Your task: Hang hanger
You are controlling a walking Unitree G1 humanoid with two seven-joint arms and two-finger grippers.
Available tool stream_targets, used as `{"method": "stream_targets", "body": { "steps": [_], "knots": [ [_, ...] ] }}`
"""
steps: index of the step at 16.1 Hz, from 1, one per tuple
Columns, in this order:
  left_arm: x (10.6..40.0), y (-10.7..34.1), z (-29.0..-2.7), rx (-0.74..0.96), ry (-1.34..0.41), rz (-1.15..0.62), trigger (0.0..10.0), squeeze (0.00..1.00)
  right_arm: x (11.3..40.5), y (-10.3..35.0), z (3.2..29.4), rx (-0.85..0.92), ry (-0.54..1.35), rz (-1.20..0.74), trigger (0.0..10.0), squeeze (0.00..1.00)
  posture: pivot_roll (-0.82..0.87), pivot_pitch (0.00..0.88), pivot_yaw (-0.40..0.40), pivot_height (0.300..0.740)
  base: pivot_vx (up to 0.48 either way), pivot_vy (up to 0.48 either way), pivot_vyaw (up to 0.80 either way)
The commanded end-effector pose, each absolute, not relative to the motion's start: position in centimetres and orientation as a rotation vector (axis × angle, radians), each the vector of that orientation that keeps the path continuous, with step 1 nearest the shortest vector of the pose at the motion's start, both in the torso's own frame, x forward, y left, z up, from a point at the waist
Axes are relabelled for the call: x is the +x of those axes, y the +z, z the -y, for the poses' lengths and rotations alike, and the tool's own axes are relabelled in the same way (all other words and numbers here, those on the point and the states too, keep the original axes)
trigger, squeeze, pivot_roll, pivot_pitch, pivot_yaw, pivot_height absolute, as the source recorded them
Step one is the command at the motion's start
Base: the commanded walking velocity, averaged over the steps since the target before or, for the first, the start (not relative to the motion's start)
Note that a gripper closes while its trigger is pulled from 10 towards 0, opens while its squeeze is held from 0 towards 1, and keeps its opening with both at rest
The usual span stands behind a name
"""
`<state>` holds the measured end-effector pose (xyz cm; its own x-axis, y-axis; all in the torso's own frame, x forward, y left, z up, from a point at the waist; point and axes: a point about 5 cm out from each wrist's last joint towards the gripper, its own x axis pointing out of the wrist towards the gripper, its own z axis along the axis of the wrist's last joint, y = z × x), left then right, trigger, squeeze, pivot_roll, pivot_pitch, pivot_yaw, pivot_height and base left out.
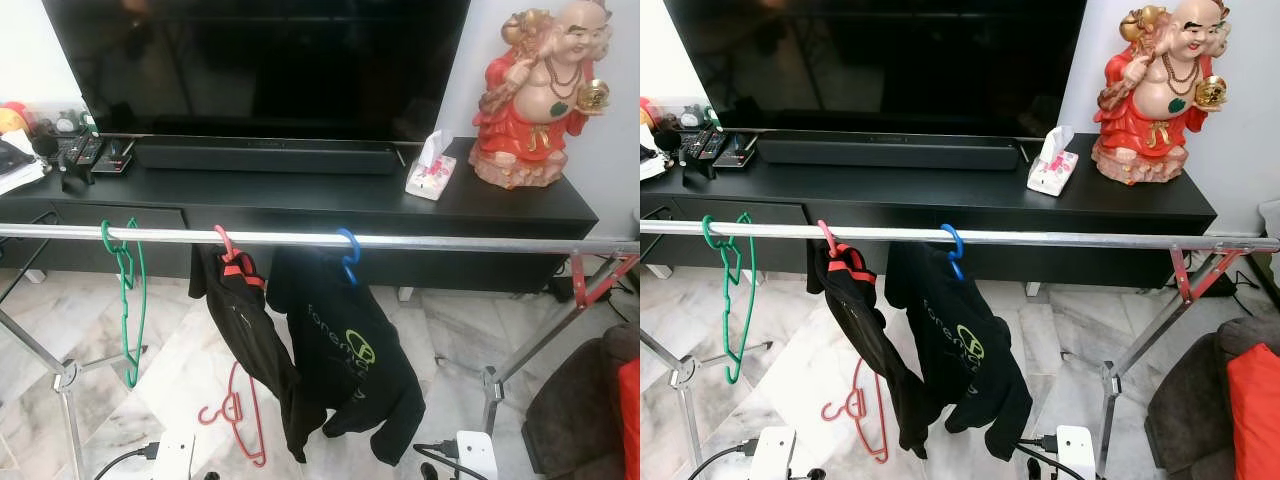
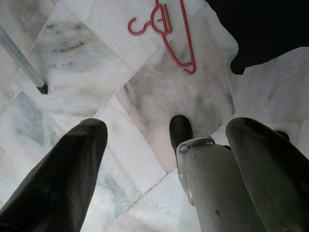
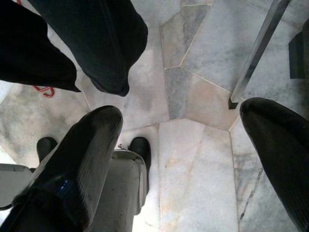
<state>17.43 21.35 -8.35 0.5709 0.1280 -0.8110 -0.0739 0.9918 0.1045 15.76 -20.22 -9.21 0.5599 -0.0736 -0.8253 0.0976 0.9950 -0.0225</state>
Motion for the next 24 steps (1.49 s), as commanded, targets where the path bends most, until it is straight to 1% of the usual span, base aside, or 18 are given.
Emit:
{"method": "stream_targets", "body": {
  "steps": [1,3,4,5,15,24],
  "knots": [
    [17.17,-8.48,-21.36,0.055,0.121,-0.964,10.0,0.0,15.51,-9.29,20.27,0.022,-0.102,-0.974,10.0,0.0,-0.11,0.0,-0.023,0.74,0.0,0.0,0.0],
    [17.17,-8.48,-21.36,0.055,0.121,-0.964,10.0,0.0,15.51,-9.29,20.27,0.022,-0.102,-0.974,10.0,0.0,-0.11,0.0,-0.023,0.74,0.0,0.0,0.0],
    [17.16,-8.49,-21.34,0.055,0.121,-0.964,10.0,0.0,15.51,-9.28,20.33,0.015,-0.104,-0.974,10.0,0.0,0.0,0.0,0.0,0.74,0.0,0.0,0.0],
    [17.13,-8.52,-21.31,0.061,0.105,-0.971,10.0,0.0,15.63,-9.3,19.89,0.029,-0.078,-0.973,10.0,0.0,-0.11,0.0,-0.019,0.74,0.0,0.0,0.0],
    [17.37,-8.44,-21.04,0.051,0.107,-0.957,10.0,0.0,15.5,-9.32,20.08,0.036,-0.081,-0.977,10.0,0.0,-0.11,0.0,-0.024,0.74,0.0,0.0,0.0],
    [17.02,-8.6,-21.14,0.036,0.121,-0.972,10.0,0.0,15.54,-9.31,20.04,0.033,-0.08,-0.977,10.0,0.0,-0.11,0.0,-0.025,0.74,0.0,0.0,0.0]
  ]
}}
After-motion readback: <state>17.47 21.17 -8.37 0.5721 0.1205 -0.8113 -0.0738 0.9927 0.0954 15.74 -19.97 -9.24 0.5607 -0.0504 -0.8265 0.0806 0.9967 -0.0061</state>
